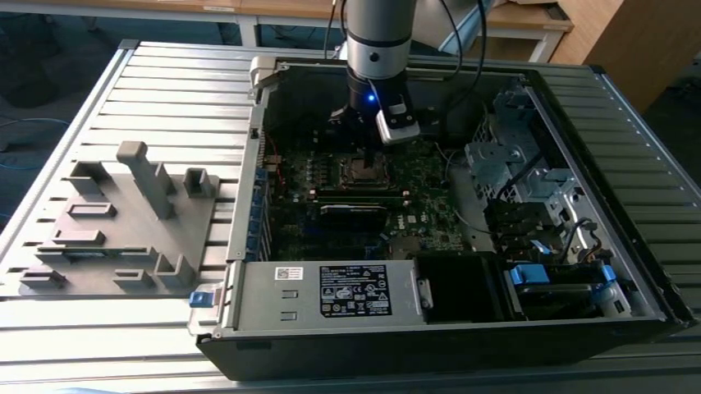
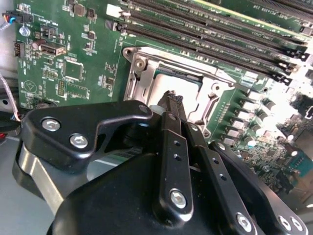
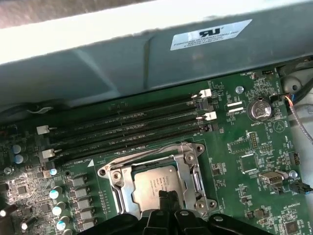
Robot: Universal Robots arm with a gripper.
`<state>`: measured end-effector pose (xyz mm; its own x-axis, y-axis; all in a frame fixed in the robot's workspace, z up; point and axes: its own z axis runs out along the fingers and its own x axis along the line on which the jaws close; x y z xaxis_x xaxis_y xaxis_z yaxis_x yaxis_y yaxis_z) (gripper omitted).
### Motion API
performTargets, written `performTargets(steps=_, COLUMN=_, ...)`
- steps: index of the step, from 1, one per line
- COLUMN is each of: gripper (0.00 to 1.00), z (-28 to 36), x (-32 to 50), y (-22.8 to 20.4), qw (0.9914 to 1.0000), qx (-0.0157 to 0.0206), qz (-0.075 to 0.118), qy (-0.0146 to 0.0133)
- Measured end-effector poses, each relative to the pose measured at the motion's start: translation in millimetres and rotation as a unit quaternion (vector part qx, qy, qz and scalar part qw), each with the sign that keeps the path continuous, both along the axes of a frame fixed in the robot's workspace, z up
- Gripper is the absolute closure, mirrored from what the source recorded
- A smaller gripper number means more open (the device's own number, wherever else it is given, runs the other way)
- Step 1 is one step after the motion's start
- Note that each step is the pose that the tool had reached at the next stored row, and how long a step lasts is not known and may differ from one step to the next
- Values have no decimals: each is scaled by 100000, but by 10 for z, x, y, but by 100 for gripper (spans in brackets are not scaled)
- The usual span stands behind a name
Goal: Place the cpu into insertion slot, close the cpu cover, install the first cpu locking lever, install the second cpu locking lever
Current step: 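Install the first cpu locking lever, then install the second cpu locking lever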
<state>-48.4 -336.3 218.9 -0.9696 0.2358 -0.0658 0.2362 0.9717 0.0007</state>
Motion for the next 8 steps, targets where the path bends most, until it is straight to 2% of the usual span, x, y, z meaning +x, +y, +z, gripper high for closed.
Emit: performTargets(steps=8, gripper=89, z=6, x=0, y=0, qw=100000, qx=82, qz=-4, qy=0)
